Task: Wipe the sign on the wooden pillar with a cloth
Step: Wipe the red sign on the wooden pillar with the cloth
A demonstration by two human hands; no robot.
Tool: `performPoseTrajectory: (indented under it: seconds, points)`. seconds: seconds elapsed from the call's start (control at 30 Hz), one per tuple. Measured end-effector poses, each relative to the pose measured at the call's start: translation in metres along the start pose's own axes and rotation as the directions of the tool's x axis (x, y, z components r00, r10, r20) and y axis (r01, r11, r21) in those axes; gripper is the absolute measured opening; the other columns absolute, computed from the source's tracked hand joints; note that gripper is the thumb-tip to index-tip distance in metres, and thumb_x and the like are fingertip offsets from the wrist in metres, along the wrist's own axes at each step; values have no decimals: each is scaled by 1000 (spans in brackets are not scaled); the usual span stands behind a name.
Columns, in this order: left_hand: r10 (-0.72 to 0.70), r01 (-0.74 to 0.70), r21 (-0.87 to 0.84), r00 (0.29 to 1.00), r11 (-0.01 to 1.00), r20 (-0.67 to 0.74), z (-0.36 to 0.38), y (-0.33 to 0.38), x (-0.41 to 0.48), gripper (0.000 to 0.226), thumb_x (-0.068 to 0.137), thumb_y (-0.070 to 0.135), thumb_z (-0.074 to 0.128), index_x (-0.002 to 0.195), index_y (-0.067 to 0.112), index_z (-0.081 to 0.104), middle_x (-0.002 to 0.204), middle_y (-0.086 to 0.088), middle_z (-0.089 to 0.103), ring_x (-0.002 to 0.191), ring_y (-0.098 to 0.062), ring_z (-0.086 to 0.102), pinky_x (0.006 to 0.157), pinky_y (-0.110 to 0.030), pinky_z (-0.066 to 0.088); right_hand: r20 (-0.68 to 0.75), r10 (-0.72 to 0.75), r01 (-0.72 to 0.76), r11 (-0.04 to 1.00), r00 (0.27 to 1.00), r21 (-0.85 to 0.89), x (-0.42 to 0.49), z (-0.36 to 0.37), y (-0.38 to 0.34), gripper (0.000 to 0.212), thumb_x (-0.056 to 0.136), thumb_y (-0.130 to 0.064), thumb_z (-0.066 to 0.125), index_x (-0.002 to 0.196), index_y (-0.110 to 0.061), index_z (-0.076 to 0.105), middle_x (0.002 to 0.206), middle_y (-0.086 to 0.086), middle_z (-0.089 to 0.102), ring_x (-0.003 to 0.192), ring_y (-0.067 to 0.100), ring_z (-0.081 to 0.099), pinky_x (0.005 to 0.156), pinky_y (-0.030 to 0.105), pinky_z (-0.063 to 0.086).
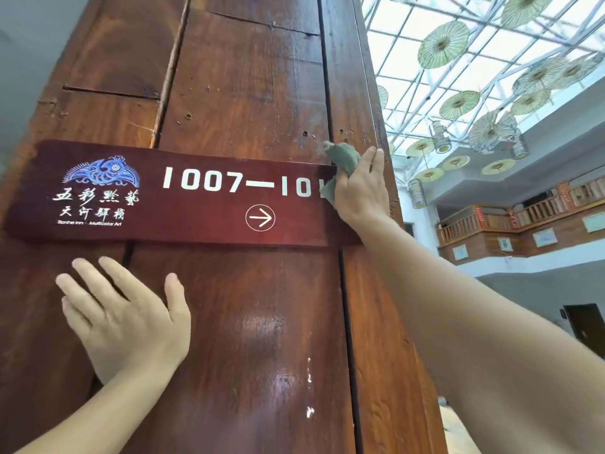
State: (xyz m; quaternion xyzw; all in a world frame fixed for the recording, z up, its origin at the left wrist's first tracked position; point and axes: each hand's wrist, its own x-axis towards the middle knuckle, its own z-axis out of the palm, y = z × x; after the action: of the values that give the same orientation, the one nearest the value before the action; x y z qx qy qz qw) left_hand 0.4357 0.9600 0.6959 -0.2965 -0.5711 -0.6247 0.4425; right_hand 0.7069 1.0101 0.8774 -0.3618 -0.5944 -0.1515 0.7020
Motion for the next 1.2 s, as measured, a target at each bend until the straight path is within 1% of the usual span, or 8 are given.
performPoseTrajectory:
  seconds: [0.3, 0.47, 0.63, 0.83, 0.93, 1.03, 1.1, 1.2]
  points:
    - [17, -17, 3, 999, 1000, 27, -3, -3, -1, 83, 92, 47, 33, 148, -13, 20, 155, -45, 18, 145, -62, 12, 116, -69, 14, -74, -86, 80, 994, 994, -76, -74, 2, 33, 70, 104, -31, 43, 160, -9, 7, 169, 9, 7, 153, 29, 17, 119, 41, 26]
    - [26, -26, 12, 999, 1000, 38, -3, -6, -1, 83, 93, 47, 34, 148, -13, 21, 154, -46, 19, 145, -62, 13, 117, -68, 15, -43, -57, 56, 998, 997, -27, -43, 4, 21, 72, 104, -43, 34, 160, -16, -3, 170, 3, -10, 155, 28, 11, 118, 51, 25]
    - [25, -26, 25, 999, 999, 36, 0, -10, -3, 83, 93, 47, 34, 149, -12, 21, 154, -45, 20, 146, -61, 13, 117, -66, 16, 36, -128, 131, 987, 991, -96, 1, 20, -39, 77, 101, -55, 29, 161, -16, 2, 170, 12, -3, 154, 33, 11, 121, 51, 17]
    - [27, -29, 22, 997, 999, 66, -5, -9, -4, 83, 92, 46, 36, 150, -13, 25, 155, -44, 21, 147, -60, 13, 119, -65, 15, 269, -548, 598, 785, 792, -161, -41, 78, -156, 80, 99, -62, 30, 159, -12, 16, 169, 13, 11, 148, 33, 28, 117, 46, 24]
    - [35, -36, 9, 995, 999, 95, -7, -12, -4, 83, 92, 46, 37, 150, -12, 28, 157, -43, 21, 148, -58, 12, 120, -63, 15, 312, -657, 719, 678, 686, -154, -58, 95, -186, 79, 99, -63, 31, 159, -12, 18, 168, 11, 14, 147, 30, 30, 117, 43, 23]
    - [52, -52, -4, 994, 999, 96, -7, -14, -4, 82, 91, 47, 38, 150, -11, 30, 157, -42, 22, 148, -58, 14, 120, -63, 16, 289, -702, 752, 648, 650, -119, -56, 90, -177, 76, 97, -59, 40, 153, -7, 32, 164, 14, 22, 147, 31, 28, 118, 43, 24]
    - [57, -56, -12, 993, 998, 100, -8, -15, -3, 82, 91, 46, 40, 150, -11, 30, 156, -42, 23, 148, -58, 15, 119, -63, 17, 220, -701, 734, 639, 679, -229, -47, 81, -157, 67, 94, -58, 43, 140, -10, 47, 154, 14, 33, 142, 35, 29, 117, 46, 22]
    - [61, -58, -22, 985, 998, 158, -12, -17, -3, 83, 91, 46, 40, 151, -9, 29, 158, -41, 21, 149, -57, 12, 120, -62, 16, 140, -504, 515, 760, 852, -397, -32, 61, -114, 61, 92, -64, 32, 140, -29, 45, 134, 9, 36, 126, 34, 32, 109, 51, 22]
